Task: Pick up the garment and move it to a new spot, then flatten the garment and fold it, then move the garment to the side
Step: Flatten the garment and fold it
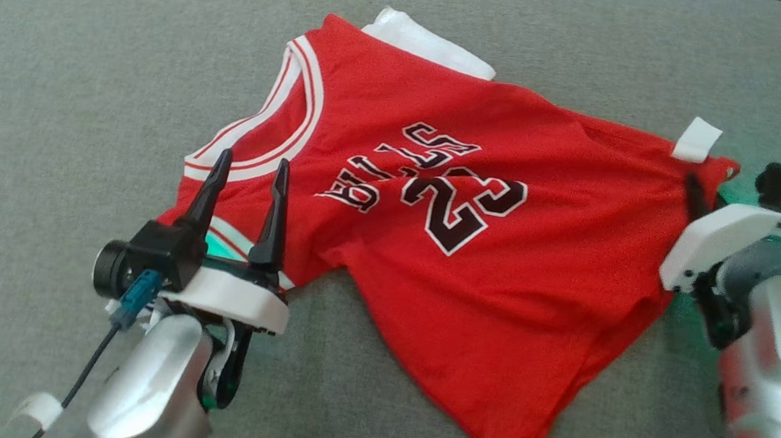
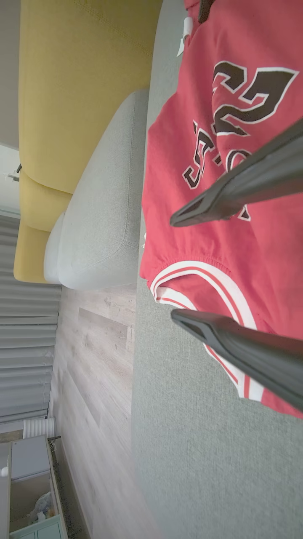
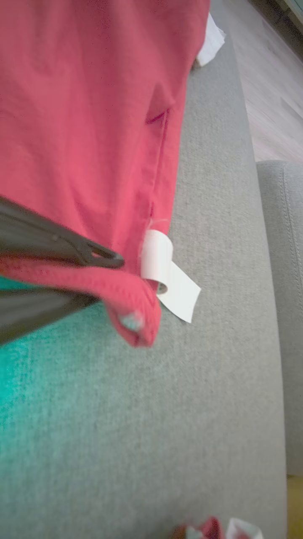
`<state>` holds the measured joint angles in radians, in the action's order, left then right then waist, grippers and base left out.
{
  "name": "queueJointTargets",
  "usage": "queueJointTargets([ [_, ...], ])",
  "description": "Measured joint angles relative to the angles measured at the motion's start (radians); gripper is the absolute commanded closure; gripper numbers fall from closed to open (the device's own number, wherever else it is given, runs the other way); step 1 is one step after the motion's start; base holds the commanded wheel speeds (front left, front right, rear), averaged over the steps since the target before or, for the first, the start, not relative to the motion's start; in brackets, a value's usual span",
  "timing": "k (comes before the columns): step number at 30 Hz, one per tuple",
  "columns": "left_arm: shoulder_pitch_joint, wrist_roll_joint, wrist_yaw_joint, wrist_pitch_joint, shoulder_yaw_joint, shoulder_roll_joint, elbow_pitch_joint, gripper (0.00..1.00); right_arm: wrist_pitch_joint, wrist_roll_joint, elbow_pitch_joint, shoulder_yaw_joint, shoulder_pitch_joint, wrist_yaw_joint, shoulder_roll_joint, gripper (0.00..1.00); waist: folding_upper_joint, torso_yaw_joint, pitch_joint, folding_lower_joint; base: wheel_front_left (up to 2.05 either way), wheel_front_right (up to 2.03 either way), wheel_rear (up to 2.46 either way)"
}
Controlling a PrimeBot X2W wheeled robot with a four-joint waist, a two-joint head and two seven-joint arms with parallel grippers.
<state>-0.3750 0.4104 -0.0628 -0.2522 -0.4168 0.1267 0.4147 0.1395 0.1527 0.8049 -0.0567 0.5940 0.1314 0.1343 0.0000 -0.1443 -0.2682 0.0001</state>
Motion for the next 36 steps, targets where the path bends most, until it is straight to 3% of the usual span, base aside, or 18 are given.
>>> queueJointTargets([
  [5, -0.016, -0.012, 0.008, 0.0, 0.002, -0.009, 0.001, 0.0, -0.075, -0.007, 0.04, 0.016, 0.052, 0.0, 0.089, 1.0, 0.0, -0.032, -0.008, -0.0001, 0.0, 0.0, 0.0],
  [11, -0.028, -0.021, 0.012, 0.0, 0.003, -0.021, -0.002, 0.0, -0.158, -0.055, 0.053, 0.018, 0.237, 0.0, 0.199, 1.0, 0.0, -0.061, -0.033, 0.0001, 0.0, 0.0, 0.0],
  [17, -0.036, -0.032, 0.028, 0.0, 0.003, -0.043, -0.002, 0.0, -0.176, -0.1, 0.13, 0.05, 0.374, 0.0, 0.25, 1.0, 0.0, -0.096, -0.061, 0.0, 0.0, 0.0, 0.0],
  [18, -0.038, -0.033, 0.029, 0.0, 0.003, -0.045, -0.002, 0.0, -0.176, -0.111, 0.144, 0.05, 0.389, 0.0, 0.253, 0.85, 0.0, -0.101, -0.066, 0.0, 0.0, 0.0, 0.0],
  [19, -0.04, -0.033, 0.029, 0.0, 0.004, -0.047, -0.002, 0.0, -0.177, -0.125, 0.159, 0.051, 0.405, 0.0, 0.257, 0.23, 0.0, -0.105, -0.071, 0.0, 0.0, 0.0, 0.0],
  [20, -0.043, -0.034, 0.029, 0.0, 0.005, -0.049, -0.002, 0.0, -0.185, -0.141, 0.175, 0.053, 0.42, 0.0, 0.26, 0.0, 0.0, -0.109, -0.075, 0.0001, 0.0, 0.0, 0.0],
  [28, -0.055, -0.046, 0.035, 0.0, 0.035, -0.061, 0.002, 0.0, -0.282, -0.178, 0.261, 0.057, 0.457, 0.0, 0.235, 0.0, 0.0, -0.094, -0.066, 0.0, 0.0, 0.0, 0.0],
  [36, -0.043, -0.061, 0.039, 0.0, 0.084, -0.058, 0.004, 0.0, -0.378, -0.031, 0.192, 0.13, 0.349, 0.0, 0.157, 0.0, 0.0, -0.029, 0.003, -0.0002, 0.0, 0.0, 0.0],
])
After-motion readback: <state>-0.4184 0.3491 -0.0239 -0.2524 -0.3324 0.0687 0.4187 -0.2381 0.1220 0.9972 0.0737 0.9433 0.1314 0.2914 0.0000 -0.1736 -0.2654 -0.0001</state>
